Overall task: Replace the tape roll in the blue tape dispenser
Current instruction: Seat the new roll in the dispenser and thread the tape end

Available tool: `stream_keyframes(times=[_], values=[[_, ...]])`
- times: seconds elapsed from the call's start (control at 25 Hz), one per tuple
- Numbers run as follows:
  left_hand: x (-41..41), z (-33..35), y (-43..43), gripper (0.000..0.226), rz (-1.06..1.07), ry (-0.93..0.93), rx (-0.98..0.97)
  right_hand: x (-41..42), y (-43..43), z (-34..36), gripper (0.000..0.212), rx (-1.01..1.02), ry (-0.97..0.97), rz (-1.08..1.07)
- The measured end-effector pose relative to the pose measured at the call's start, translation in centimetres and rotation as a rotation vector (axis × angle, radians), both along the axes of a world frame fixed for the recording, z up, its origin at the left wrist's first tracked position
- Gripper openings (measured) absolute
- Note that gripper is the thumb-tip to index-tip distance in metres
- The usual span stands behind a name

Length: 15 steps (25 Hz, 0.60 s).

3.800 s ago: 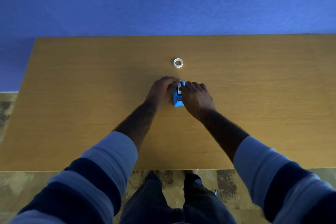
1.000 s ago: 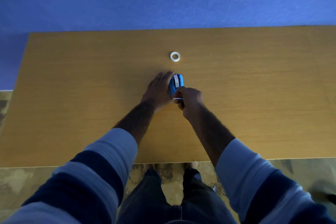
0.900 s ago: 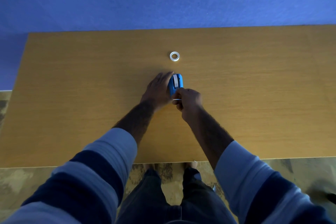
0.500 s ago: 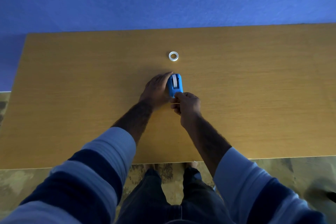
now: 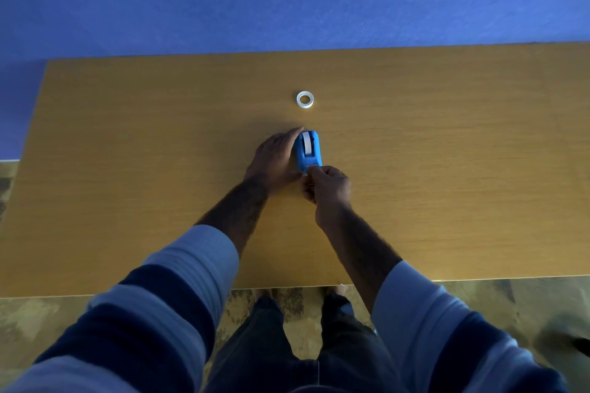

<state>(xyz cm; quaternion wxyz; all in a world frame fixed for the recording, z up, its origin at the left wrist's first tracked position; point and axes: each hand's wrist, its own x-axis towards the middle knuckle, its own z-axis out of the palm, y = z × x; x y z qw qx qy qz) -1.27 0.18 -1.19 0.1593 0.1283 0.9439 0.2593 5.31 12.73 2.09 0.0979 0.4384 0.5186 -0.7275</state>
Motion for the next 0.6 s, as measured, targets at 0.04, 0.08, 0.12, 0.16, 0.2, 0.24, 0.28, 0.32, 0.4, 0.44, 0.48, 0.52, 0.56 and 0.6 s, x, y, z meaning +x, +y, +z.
stream_keyframes(times=[0.04,0.08,0.12,0.16,0.2,0.24,0.28,0.32,0.4,0.44,0.48,0.52,0.56,0.6], values=[[0.0,0.0,0.0,0.104,-0.001,0.004,0.0,0.0,0.0,0.0,0.013,-0.002,0.002,-0.005],[0.0,-0.1,0.0,0.104,-0.003,0.01,-0.001,0.1,0.0,-0.1,0.012,0.0,0.002,-0.007],[-0.1,-0.1,0.0,0.104,-0.005,0.018,-0.001,0.2,-0.1,-0.1,0.011,0.004,0.004,-0.005],[-0.1,-0.1,0.0,0.104,-0.007,0.026,0.0,0.2,-0.1,-0.2,0.009,0.007,0.009,-0.003],[0.0,-0.1,0.0,0.103,-0.008,0.029,-0.001,0.3,0.0,-0.2,0.009,0.012,0.009,0.001],[0.0,-0.1,0.0,0.103,-0.011,0.031,-0.004,0.3,0.0,-0.3,0.009,0.019,0.009,0.005],[0.0,0.0,0.0,0.102,-0.011,0.03,-0.006,0.3,0.0,-0.3,0.01,0.026,0.007,0.009],[0.0,-0.1,0.0,0.102,-0.011,0.032,-0.004,0.3,0.0,-0.3,0.012,0.031,0.009,0.013],[0.1,-0.1,0.1,0.101,-0.012,0.036,-0.001,0.2,0.1,-0.4,0.014,0.046,0.012,0.03],[0.1,-0.1,0.1,0.102,-0.009,0.034,0.001,0.2,0.1,-0.5,0.014,0.057,0.011,0.043],[0.1,-0.2,0.1,0.102,-0.009,0.034,0.004,0.2,0.1,-0.6,0.015,0.07,0.012,0.056],[0.1,-0.1,0.1,0.102,-0.008,0.033,0.0,0.2,0.1,-0.8,0.014,0.088,0.012,0.069],[0.1,-0.2,0.1,0.103,-0.01,0.033,-0.003,0.2,0.2,-1.0,0.013,0.107,0.014,0.081],[0.1,-0.2,0.2,0.103,-0.011,0.033,-0.008,0.2,0.2,-1.0,0.013,0.126,0.016,0.091]])
